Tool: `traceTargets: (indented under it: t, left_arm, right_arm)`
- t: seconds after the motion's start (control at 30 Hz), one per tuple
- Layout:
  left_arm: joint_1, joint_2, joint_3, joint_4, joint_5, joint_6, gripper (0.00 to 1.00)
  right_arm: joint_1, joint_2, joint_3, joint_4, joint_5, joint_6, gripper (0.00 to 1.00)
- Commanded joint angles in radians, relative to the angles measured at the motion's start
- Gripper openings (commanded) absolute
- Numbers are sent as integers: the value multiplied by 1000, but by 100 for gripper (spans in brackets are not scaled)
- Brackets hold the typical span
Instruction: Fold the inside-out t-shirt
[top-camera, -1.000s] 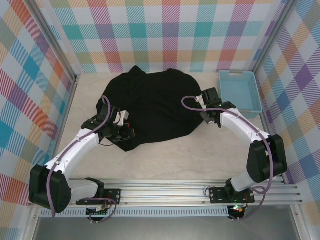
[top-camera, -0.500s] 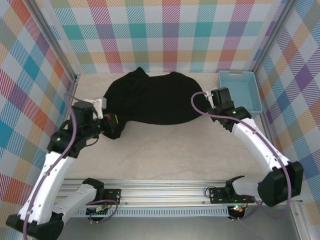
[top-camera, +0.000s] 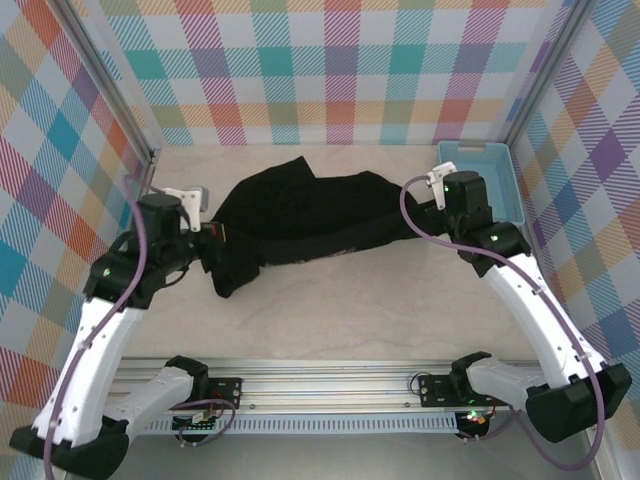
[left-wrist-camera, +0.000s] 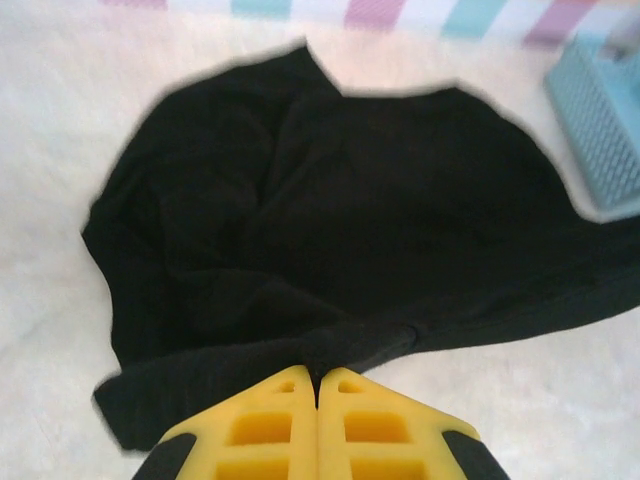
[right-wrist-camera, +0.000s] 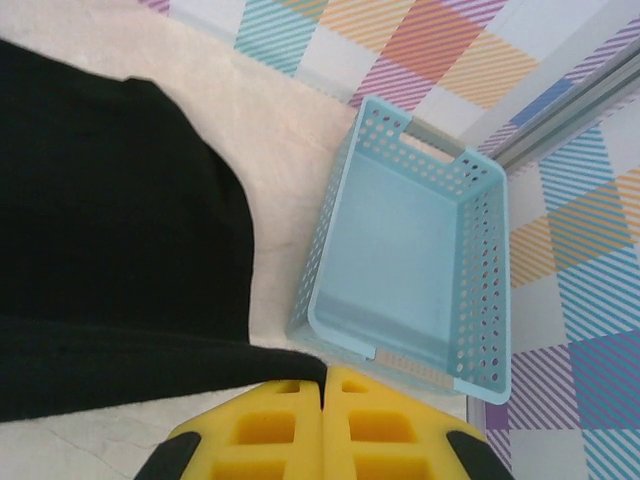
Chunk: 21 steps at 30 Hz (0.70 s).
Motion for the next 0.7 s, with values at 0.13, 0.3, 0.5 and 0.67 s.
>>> traceTargets:
  t: [0.13,0.3,0.5,0.67]
  left_arm:
    - [16,105,91,30,-203,8,0]
    - [145,493,583,113,-445,21,0]
    - [162,667,1223,152,-318,8,0]
    - [162,535,1238,228,-245,35,0]
  right_arm:
    - [-9,101,51,132,3,-75,0]
    - [-114,473,528,282,6,-140,0]
    - [-92,615,1136,231,-52,-164,0]
    - [-14,483,1159,170,-86,-229,0]
